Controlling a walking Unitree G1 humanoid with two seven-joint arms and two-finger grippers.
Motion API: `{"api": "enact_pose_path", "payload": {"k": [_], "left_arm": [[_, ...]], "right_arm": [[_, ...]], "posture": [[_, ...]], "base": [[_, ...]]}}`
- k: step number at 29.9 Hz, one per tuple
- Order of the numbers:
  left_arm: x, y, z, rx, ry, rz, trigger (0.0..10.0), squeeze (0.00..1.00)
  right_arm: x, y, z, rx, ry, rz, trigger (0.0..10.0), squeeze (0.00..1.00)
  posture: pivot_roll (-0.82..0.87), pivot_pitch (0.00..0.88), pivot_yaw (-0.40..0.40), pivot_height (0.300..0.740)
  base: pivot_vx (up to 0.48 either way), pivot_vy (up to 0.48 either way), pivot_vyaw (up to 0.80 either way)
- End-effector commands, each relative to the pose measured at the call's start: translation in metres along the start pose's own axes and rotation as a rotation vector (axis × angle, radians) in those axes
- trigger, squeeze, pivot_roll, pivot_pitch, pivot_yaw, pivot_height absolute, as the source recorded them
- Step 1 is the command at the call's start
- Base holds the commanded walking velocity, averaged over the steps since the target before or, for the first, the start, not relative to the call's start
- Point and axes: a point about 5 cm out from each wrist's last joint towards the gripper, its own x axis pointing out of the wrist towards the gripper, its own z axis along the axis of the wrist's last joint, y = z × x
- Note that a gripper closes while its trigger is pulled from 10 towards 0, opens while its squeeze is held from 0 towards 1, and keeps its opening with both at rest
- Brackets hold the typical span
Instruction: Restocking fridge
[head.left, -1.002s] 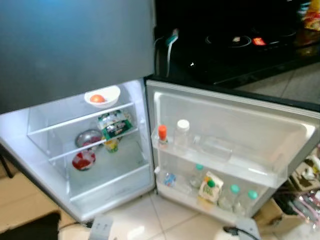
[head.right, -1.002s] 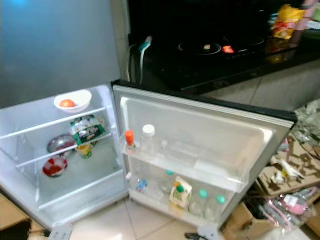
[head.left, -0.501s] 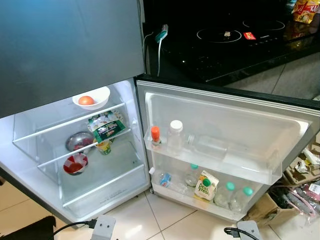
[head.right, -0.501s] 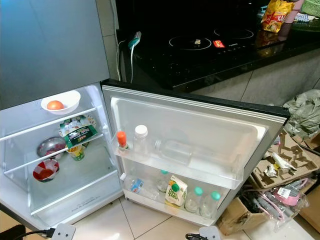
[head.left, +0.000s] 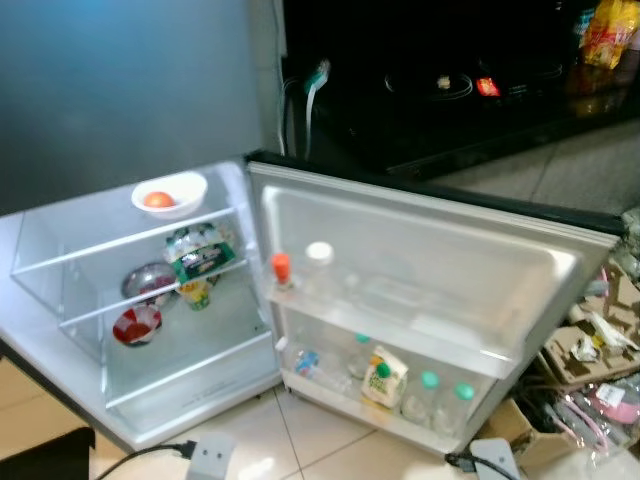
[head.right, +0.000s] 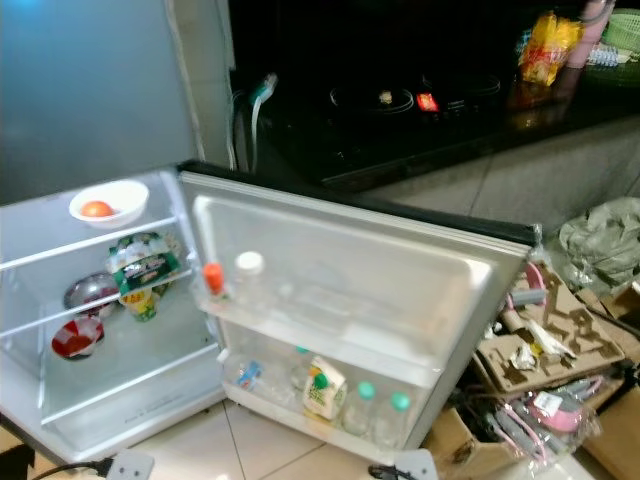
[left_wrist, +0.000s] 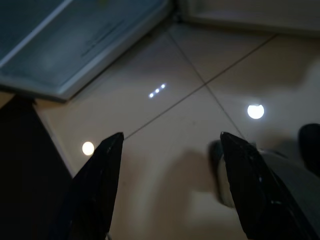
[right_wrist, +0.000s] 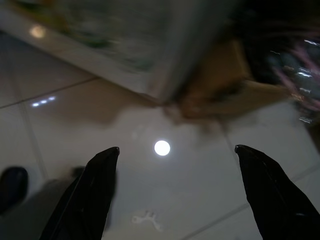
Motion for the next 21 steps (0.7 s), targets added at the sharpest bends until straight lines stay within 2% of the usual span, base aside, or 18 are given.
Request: {"api": "enact_pose_path", "payload": {"k": [1, 3, 9, 17, 19, 21], "left_arm": [[-0.001, 0.003, -0.004, 0.009, 0.015, 0.008, 10.0, 0.00], [-0.001, 0.003, -0.004, 0.009, 0.015, 0.008, 10.0, 0.00], [-0.001, 0.003, -0.005, 0.010, 0.019, 0.010, 10.0, 0.00], [-0.001, 0.003, -0.004, 0.011, 0.019, 0.012, 10.0, 0.00], [-0.001, 0.004, -0.004, -0.004, 0.015, 0.015, 10.0, 0.00], [-0.001, 0.005, -0.004, -0.011, 0.013, 0.014, 10.0, 0.00]], "right_arm": [[-0.002, 0.003, -0.005, 0.016, 0.028, 0.001, 10.0, 0.00], [-0.002, 0.003, -0.006, 0.016, 0.029, 0.001, 10.0, 0.00], [-0.002, 0.003, -0.006, 0.016, 0.030, 0.002, 10.0, 0.00], [-0.001, 0.003, -0.003, 0.012, 0.020, 0.008, 10.0, 0.00], [0.001, 0.003, 0.003, -0.007, -0.013, 0.022, 10.0, 0.00], [0.006, -0.001, 0.026, -0.049, -0.127, 0.037, 10.0, 0.00]], "posture": [[-0.12, 0.114, 0.033, 0.710], [-0.12, 0.112, 0.033, 0.710], [-0.12, 0.111, 0.034, 0.710], [-0.11, 0.107, 0.033, 0.710], [-0.11, 0.107, 0.033, 0.710], [-0.11, 0.107, 0.036, 0.710]], "base": [[0.000, -0.480, 0.00], [0.000, -0.480, 0.00], [0.000, 0.000, 0.00], [0.000, -0.326, 0.00], [0.000, 0.000, 0.00], [0.000, 0.000, 0.00]]}}
